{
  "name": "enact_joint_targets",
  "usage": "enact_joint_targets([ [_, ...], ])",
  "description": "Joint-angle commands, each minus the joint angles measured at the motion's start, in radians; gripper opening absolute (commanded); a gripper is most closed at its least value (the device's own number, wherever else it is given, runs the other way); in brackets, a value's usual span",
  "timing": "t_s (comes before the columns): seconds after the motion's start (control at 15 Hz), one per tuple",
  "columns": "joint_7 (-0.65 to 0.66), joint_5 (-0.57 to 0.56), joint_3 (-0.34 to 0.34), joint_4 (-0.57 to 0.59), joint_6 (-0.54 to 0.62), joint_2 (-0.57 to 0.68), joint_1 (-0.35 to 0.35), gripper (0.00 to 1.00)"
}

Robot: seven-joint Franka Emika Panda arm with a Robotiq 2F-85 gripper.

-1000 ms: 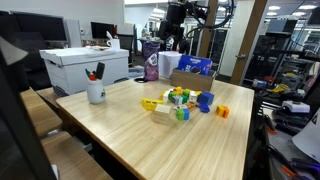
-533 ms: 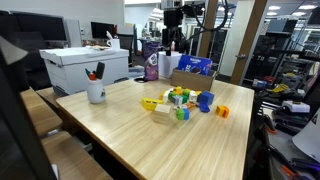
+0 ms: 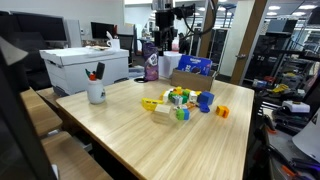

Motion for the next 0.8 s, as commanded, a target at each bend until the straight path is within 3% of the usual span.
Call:
enact_joint_targets([
  [0.0,0.006,0.001,-0.003,0.015,-0.003,0.008,0.001,1.00],
  [0.73,0.017,0.001,-0.007,0.047,-0.003,0.032,0.002,1.00],
])
